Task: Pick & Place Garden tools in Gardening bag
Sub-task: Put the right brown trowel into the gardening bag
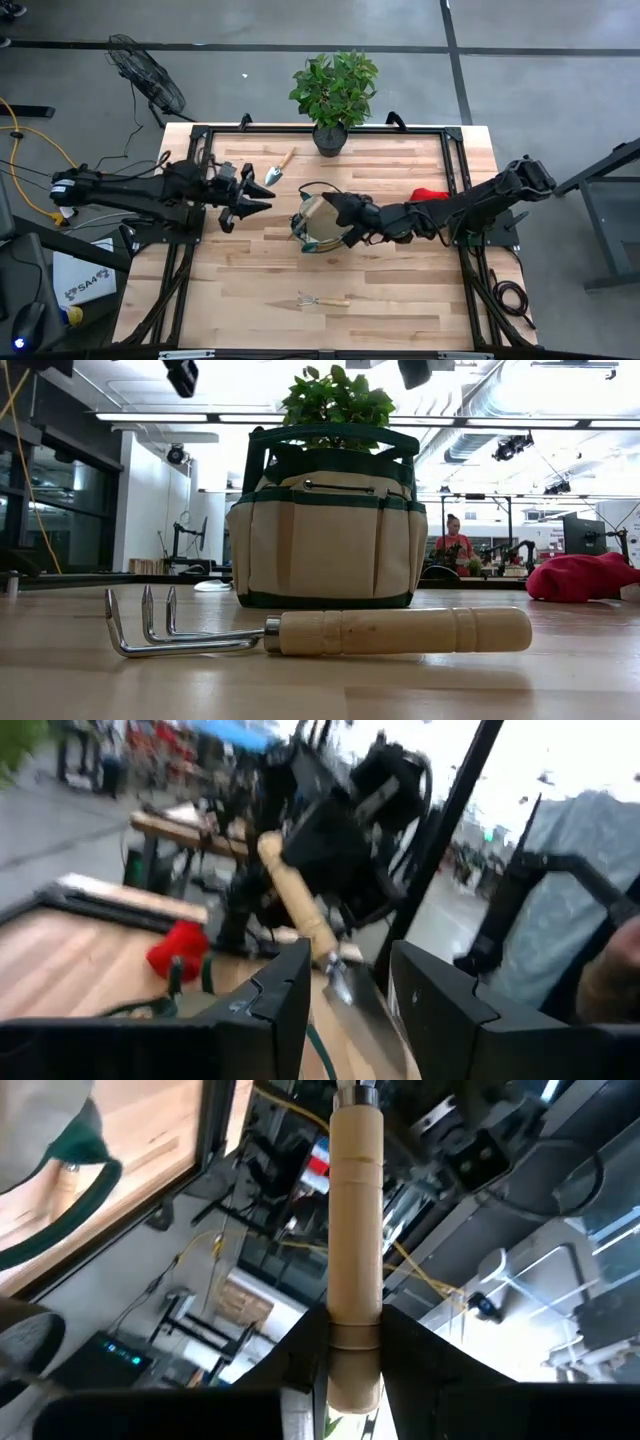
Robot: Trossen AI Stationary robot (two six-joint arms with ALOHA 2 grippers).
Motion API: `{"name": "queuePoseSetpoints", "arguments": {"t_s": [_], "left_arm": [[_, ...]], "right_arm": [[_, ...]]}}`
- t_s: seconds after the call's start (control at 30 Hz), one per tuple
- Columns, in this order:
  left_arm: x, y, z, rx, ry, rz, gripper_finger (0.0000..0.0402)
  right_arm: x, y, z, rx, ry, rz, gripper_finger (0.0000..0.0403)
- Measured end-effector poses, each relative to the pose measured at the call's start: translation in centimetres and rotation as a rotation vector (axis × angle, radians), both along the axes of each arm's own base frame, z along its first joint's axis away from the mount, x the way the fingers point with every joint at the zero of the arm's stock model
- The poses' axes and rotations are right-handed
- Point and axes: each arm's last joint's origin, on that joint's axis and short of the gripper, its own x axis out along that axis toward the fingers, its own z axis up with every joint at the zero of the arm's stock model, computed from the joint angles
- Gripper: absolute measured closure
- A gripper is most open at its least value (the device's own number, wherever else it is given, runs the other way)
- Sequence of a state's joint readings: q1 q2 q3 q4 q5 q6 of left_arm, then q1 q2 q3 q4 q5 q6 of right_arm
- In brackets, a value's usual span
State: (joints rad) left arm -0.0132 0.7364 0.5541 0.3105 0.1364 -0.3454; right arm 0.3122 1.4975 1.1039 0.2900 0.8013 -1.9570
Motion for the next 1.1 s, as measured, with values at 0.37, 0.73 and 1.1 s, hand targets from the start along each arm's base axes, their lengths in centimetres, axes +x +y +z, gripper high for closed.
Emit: {"name": "queuePoseSetpoints", "arguments": {"t_s": [0.37, 0.73, 1.1], "left_arm": [[3.0, -0.3, 0.8, 0.016, 0.077, -0.086, 0.0263], [5.1, 0.4, -0.4, -0.053, 0.252, -0.088, 0.0263], [5.1, 1.2, -0.5, -0.125, 0.267, -0.181, 0.0195]], "right_arm": [[2.1, 0.6, -1.4, -0.024, -0.034, 0.148, 0.0344], [4.3, 1.1, -2.3, -0.055, -0.011, 0.163, 0.0344], [4.4, 1.1, -2.3, -0.057, -0.003, 0.162, 0.0343]]}}
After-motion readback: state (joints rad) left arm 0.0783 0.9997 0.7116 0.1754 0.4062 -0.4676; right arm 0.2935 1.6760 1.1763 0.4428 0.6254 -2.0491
